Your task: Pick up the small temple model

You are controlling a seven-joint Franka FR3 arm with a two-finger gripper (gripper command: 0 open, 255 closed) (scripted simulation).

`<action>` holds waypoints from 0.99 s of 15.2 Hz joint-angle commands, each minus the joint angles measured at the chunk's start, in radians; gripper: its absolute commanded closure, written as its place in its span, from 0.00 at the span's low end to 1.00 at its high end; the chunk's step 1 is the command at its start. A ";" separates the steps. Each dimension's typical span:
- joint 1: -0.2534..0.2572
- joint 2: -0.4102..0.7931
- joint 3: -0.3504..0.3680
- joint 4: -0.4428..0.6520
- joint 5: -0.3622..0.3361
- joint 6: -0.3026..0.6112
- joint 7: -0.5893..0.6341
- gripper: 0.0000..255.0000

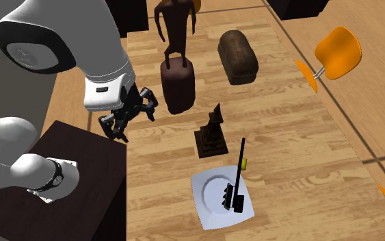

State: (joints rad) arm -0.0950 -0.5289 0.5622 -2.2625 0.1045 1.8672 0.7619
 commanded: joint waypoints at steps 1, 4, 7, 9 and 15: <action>-0.032 0.070 0.072 0.060 -0.027 0.017 0.109 0.00; -0.089 0.193 0.184 0.155 -0.104 0.036 0.274 0.00; -0.147 0.350 0.304 0.270 -0.232 0.031 0.463 0.00; -0.166 0.484 0.378 0.360 -0.357 0.004 0.606 0.00; 0.043 0.903 0.366 0.701 -0.729 -0.184 0.951 0.00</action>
State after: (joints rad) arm -0.0999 0.3020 0.9461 -1.6286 -0.5610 1.7192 1.6628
